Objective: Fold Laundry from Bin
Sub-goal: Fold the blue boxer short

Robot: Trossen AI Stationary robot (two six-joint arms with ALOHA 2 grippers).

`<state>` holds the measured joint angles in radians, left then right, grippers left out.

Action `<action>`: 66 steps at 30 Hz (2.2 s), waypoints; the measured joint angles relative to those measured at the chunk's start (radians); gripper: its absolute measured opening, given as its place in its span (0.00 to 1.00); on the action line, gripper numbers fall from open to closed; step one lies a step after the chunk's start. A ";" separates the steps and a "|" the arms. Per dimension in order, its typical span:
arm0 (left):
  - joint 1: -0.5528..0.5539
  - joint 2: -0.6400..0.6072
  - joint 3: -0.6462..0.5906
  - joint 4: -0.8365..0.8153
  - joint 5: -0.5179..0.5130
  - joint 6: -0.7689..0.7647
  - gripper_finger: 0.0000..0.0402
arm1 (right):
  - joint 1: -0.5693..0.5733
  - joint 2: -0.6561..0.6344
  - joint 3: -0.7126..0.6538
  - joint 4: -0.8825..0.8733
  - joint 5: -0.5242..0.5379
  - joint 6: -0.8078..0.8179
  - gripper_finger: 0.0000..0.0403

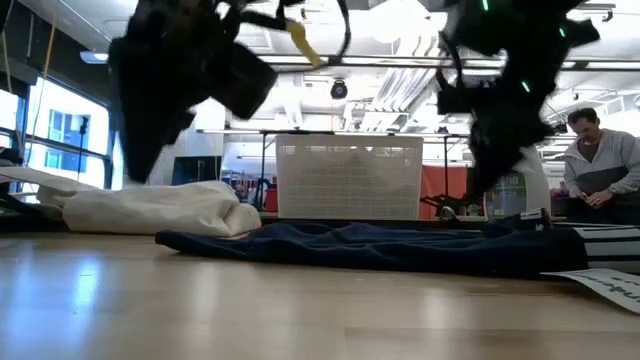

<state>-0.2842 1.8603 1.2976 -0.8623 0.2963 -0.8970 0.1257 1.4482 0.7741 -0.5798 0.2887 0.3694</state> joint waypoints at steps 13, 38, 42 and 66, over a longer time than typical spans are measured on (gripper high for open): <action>0.257 0.019 -0.023 0.254 -0.249 0.169 0.05 | 0.122 0.004 -0.220 0.512 -0.194 0.564 0.00; 0.125 -0.125 -0.016 0.166 -0.080 -0.065 0.00 | 0.060 -0.067 -0.138 0.377 -0.398 0.242 0.00; 0.227 -0.077 -0.016 0.171 -0.161 0.091 0.00 | 0.111 -0.079 -0.149 0.343 -0.245 0.622 0.00; -0.152 0.068 -0.029 0.006 -0.079 -0.183 0.00 | 0.176 0.125 -0.110 0.344 -0.324 0.322 0.00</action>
<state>-0.4362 1.9287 1.2682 -0.8565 0.2173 -1.0801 0.3015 1.5736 0.6636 -0.2363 -0.0354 0.6914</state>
